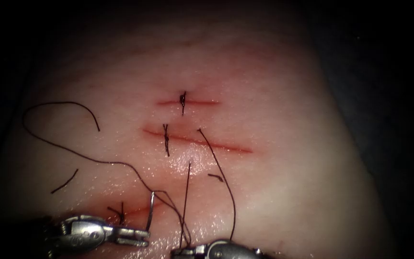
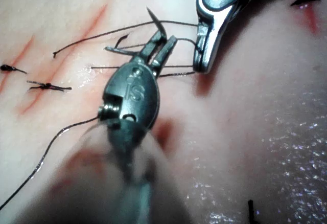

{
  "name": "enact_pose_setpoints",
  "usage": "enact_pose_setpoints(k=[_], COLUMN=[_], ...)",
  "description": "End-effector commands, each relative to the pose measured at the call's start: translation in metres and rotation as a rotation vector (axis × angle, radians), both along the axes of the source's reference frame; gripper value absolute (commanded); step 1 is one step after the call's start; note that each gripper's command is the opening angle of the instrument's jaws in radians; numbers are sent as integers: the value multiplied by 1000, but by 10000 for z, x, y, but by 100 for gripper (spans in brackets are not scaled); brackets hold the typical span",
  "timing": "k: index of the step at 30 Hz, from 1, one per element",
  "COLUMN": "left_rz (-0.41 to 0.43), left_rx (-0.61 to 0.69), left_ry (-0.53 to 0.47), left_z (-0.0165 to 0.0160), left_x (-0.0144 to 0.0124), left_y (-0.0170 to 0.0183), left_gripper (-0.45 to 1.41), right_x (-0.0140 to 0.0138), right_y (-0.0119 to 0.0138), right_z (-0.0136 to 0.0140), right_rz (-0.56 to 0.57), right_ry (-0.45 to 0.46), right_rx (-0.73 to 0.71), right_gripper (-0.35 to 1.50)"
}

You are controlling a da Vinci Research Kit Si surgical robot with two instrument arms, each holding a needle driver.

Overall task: Wound Closure
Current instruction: Pull the suture through the wound with the right grasper.

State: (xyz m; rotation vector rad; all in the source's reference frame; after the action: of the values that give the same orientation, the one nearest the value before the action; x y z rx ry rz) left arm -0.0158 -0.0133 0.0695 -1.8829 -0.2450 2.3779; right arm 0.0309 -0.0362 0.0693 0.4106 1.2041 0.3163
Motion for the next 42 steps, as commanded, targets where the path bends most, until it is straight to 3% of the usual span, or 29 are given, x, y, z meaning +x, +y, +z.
enact_pose_setpoints(k=[1, 2, 3, 5, 6, 13, 17, 22, 30, 37, 39, 40, 42], left_rz=[-1, -15, -30, -67, -88, -275, -328, -350, -350, -348, -348, -348, -346], left_rx=[1, 2, 8, -5, -8, -93, -102, -103, -103, -106, -107, -107, -113], left_ry=[-3, -1, 5, 16, 17, 111, 128, 137, 118, 113, 112, 113, 112], left_z=[4, 0, -3, -10, -14, -42, -48, -43, -25, -24, -24, -24, -24], left_x=[-3, 1, 5, 18, 25, 100, 122, 125, 116, 115, 114, 114, 113], left_y=[1, 3, 5, 12, 16, 52, 62, 69, 77, 76, 76, 76, 75], left_gripper=[-45, -45, -45, -45, -45, -45, -45, -45, -45, -45, -45, -45, -45], right_x=[12, 13, 13, 10, 8, -25, -32, -23, -7, 9, 13, 13, 10], right_y=[9, 14, 19, 33, 39, 93, 116, 136, 163, 161, 158, 157, 156], right_z=[4, 6, 8, 13, 15, 23, 31, 63, 142, 175, 178, 179, 180], right_rz=[7, 15, 20, 32, 34, 68, 79, 80, 51, 17, 1, -11, -35], right_ry=[8, 10, 16, 27, 28, 34, 22, 6, -101, -152, -163, -171, -184], right_rx=[-11, -18, -32, -67, -79, -159, -231, -311, -404, -420, -425, -424, -418], right_gripper=[27, 68, 90, 122, 127, 132, 130, 128, 128, 130, 118, 90, -9])
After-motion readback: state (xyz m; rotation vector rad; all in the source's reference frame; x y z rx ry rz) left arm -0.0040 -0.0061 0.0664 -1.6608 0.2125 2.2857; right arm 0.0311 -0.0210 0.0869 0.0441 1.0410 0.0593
